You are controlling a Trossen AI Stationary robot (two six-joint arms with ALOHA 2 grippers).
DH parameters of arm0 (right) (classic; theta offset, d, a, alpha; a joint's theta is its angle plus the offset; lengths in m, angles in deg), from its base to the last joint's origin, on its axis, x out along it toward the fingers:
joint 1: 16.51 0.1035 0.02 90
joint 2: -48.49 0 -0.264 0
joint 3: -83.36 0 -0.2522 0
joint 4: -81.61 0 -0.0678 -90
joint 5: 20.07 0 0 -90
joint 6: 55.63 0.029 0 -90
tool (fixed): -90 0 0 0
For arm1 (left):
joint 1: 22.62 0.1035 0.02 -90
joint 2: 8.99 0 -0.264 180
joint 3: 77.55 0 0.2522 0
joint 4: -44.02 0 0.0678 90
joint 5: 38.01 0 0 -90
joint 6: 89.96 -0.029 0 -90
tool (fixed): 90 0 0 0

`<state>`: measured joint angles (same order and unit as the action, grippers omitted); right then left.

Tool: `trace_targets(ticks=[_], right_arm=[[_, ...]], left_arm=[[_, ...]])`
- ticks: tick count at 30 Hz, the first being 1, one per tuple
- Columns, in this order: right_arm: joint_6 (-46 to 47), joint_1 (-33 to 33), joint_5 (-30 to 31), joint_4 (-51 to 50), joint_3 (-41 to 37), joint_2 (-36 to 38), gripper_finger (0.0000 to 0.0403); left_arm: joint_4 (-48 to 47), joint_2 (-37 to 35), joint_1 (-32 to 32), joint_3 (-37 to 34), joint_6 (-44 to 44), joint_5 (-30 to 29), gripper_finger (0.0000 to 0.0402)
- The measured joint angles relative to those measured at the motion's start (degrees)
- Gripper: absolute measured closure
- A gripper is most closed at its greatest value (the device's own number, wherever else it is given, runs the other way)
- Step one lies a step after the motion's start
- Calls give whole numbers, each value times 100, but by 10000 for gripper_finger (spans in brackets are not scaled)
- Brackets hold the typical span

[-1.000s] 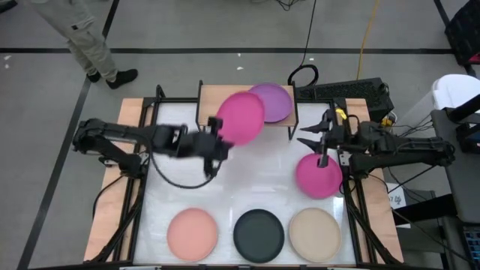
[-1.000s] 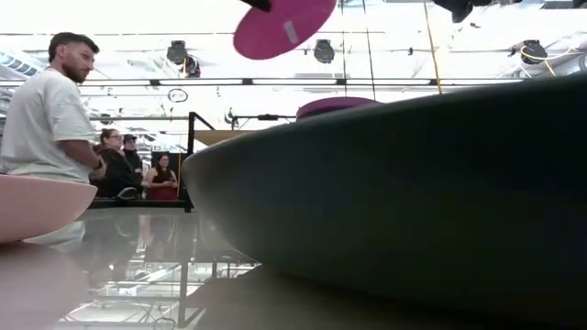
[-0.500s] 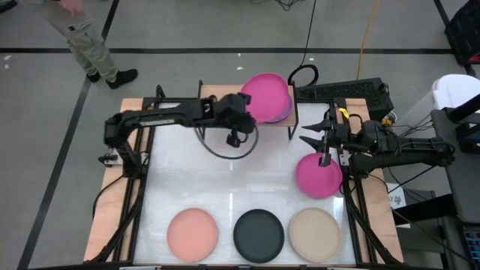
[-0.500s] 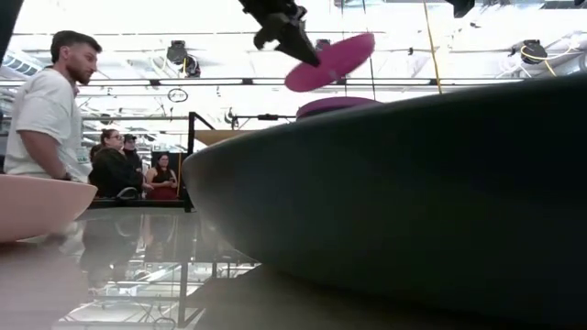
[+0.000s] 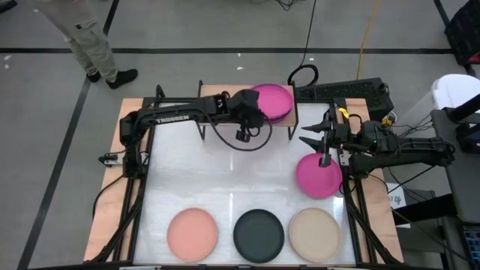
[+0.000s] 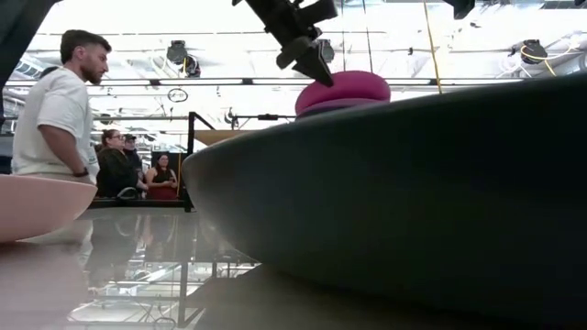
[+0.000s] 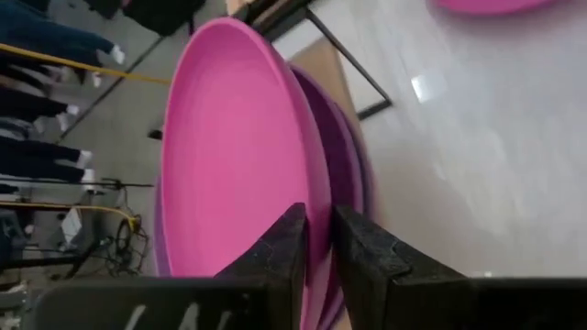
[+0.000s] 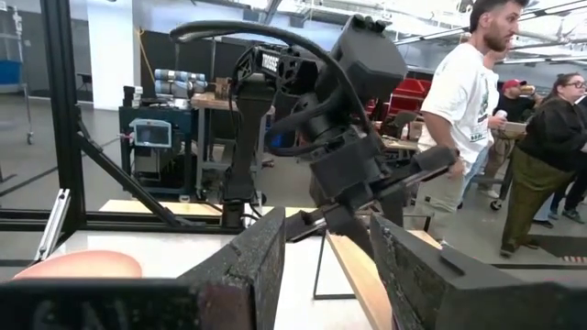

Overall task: Place and stack plates onto a shelf
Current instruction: Stack the left pink plate on top of the purple plate on the shelf, then put the pink plate on the shelf

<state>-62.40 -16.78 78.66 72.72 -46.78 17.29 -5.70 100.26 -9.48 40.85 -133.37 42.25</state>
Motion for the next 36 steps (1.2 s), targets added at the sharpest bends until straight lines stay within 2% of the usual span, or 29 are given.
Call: trace_targets(ticks=[6, 12, 14, 18, 20, 27, 32, 36], right_arm=[[-7, 0, 0, 3, 0, 2, 261], [-7, 0, 0, 54, 0, 2, 261], [-3, 0, 0, 56, 0, 1, 261], [7, 0, -2, 51, 0, 2, 261], [7, 0, 0, 51, 0, 2, 261], [9, 0, 2, 12, 0, 0, 261], [11, 1, 2, -74, 0, 1, 261], [112, 0, 4, -198, 0, 0, 261]], left_arm=[[329, -21, -5, 0, 27, 0, 330], [318, -24, -15, 4, 341, -33, 253], [329, -26, -18, 4, 356, -243, 224], [324, -167, -115, -6, 566, -1092, 190], [306, -399, -180, -2, 646, -1302, 185], [257, -1306, -442, 2, 1494, -1305, 183], [-138, -1957, -728, -15, 2083, -1280, 183], [72, -2462, -1015, -579, 2417, -1285, 183]])
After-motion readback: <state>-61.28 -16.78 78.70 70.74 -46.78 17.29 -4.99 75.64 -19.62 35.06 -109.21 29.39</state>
